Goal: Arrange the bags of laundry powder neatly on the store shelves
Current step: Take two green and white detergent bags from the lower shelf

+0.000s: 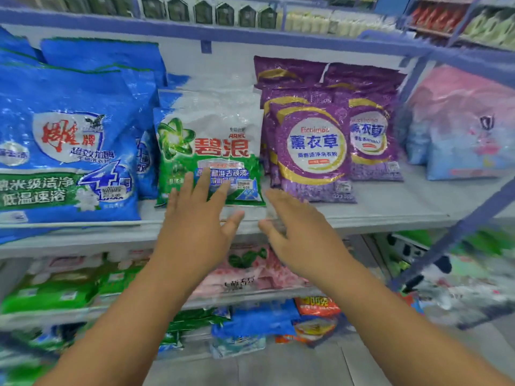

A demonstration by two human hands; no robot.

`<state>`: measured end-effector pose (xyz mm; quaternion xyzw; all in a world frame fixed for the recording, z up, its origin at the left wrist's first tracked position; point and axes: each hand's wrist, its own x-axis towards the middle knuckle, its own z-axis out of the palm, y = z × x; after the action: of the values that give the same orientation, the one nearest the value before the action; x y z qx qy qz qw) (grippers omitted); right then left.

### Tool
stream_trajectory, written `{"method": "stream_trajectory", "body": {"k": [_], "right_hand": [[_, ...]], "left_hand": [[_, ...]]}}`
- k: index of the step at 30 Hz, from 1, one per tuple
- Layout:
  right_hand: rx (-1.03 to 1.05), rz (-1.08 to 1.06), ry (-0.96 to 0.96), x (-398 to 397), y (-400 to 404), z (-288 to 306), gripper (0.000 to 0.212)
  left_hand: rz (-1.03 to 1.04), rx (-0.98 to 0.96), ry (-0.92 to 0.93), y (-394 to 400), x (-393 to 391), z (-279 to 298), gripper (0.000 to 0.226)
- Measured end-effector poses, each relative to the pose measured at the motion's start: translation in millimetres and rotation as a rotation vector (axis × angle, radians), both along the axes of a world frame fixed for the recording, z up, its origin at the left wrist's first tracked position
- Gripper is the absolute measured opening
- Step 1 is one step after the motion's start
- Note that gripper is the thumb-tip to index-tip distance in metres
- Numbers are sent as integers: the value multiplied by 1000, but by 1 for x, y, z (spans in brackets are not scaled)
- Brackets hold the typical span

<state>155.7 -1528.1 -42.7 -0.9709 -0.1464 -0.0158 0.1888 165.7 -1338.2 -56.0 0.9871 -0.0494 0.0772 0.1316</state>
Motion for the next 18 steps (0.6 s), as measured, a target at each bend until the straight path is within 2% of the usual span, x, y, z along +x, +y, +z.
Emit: {"method": "stream_trajectory", "body": {"k": [3,8,13,18], "right_hand": [[-47,29,-16,-24,-40,-8,65],[-40,-9,24,-66,-139,-35,66],[25,-150,151,-110,-241,-58,66],[119,-322,211,-140,-304,-74,66]], "left_hand": [[11,27,-27,-42,-33,-8,69],[22,88,34,-129,-84,-37,69],[-15,22,174,-219,-117,-66,68],[-138,-13,237,-300,-131,-85,67]]}}
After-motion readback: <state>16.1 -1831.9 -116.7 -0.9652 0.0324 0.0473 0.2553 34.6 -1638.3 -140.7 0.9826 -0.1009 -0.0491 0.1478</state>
